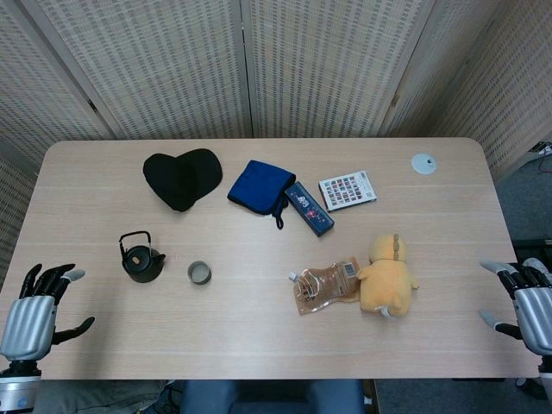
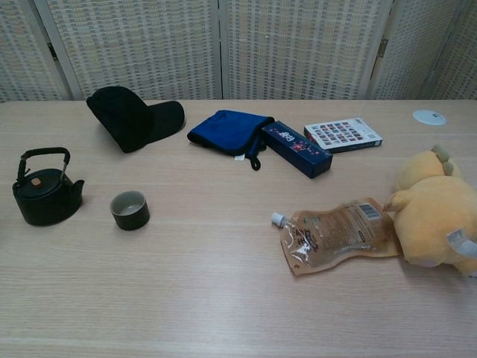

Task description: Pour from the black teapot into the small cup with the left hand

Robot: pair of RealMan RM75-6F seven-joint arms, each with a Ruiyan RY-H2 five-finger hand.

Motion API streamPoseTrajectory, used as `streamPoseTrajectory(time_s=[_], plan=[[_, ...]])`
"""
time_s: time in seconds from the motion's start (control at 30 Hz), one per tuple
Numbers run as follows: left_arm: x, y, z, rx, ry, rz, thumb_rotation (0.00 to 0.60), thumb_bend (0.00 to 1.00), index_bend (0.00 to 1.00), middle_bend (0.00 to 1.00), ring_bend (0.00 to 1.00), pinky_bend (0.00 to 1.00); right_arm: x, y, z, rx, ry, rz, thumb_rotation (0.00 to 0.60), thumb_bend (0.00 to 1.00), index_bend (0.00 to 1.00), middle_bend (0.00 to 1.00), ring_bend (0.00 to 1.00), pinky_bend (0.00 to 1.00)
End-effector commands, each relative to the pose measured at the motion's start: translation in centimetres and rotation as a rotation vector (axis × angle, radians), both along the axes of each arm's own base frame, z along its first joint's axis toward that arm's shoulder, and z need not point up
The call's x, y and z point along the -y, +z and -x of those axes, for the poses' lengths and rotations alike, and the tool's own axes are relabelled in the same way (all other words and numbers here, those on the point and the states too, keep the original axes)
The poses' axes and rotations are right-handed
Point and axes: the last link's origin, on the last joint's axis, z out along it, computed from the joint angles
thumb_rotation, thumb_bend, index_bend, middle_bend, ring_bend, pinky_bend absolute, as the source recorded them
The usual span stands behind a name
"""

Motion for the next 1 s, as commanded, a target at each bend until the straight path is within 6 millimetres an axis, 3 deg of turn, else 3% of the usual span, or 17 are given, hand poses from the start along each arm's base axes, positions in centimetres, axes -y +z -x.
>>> streamPoseTrajectory(time_s=[0.03, 0.63, 0.8, 1.0], plan=[[0.0, 0.0, 0.0, -0.002, 0.000, 0.001, 0.600, 0.16, 0.25, 0.18, 0.16, 0.00, 0.0, 0.0, 0.0, -0.001, -0.002, -0.001, 0.600, 0.11, 0.24, 0.29, 0.23, 0.26], [-0.7, 0.3, -0.7, 0.017, -0.058, -0.011, 0.600, 0.16, 0.28, 0.18, 0.16, 0.00, -0.1, 0.6, -0.2, 0.007, 0.014, 0.025, 0.600, 0.11, 0.24, 0.29, 0.23, 0.26], [-2.1, 0.0, -0.9, 0.004, -0.076, 0.014, 0.600, 0.16, 0.28, 0.19, 0.23, 0.00, 0.0, 0.5, -0.5, 0.013, 0.029, 0.033, 0.600, 0.11, 0.24, 0.29, 0.23, 0.26], [-4.7, -0.6, -1.4, -0.005, -0.111, 0.042, 0.600, 0.16, 0.28, 0.20, 0.24, 0.00, -0.1, 0.6, -0.7, 0.011, 0.033, 0.037, 0.600, 0.11, 0.24, 0.29, 0.23, 0.26]])
